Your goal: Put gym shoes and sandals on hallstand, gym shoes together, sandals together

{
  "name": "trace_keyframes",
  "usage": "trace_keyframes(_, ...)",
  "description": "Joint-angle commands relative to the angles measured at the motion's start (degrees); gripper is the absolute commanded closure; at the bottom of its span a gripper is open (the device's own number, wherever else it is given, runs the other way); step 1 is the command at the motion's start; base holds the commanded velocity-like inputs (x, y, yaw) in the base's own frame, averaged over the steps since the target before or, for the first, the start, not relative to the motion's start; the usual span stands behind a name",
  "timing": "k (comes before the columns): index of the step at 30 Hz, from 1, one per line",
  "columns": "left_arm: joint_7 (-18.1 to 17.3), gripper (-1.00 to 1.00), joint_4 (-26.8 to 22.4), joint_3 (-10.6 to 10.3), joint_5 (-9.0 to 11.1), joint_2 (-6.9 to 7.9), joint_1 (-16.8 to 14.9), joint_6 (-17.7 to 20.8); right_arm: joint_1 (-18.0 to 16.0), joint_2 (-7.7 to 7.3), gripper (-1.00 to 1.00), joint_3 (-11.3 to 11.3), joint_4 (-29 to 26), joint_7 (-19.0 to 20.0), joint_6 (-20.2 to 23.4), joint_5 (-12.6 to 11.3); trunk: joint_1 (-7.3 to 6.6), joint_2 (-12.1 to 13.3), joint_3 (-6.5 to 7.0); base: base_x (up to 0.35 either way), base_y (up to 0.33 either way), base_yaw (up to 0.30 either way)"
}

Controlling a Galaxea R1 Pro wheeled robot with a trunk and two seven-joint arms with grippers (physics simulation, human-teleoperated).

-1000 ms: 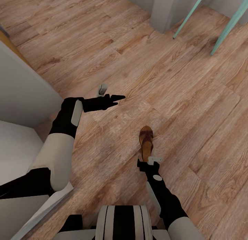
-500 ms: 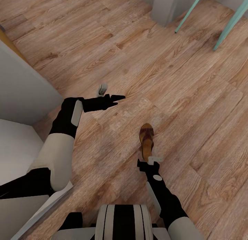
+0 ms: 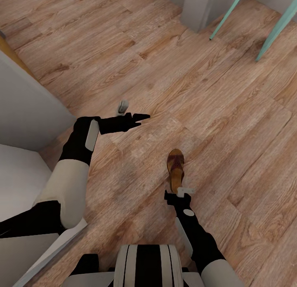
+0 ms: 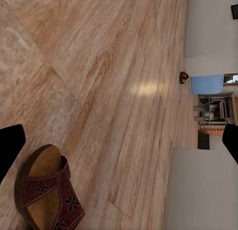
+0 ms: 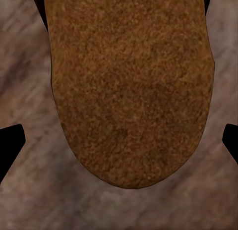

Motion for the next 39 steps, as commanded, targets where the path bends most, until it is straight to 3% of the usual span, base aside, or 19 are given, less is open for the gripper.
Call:
trace_keyframes(1,-0.2,-1.0,0.0,0.2,-0.2,-0.06,0.0,0.3,0.0,0.0,-1.0,0.1,-0.1,-0.4,0.2,-0.4,-0.01,0.0,-0.03,0.013,0.0,0.0)
trace_keyframes(39,-0.2,-1.0,0.1,0.2,-0.1,-0.06,0.0,0.3,0.0,0.0,-1.0,0.1,-0.2,-0.4,0.2,-0.4,-0.01,0.0,-0.03,0.013,0.0,0.0)
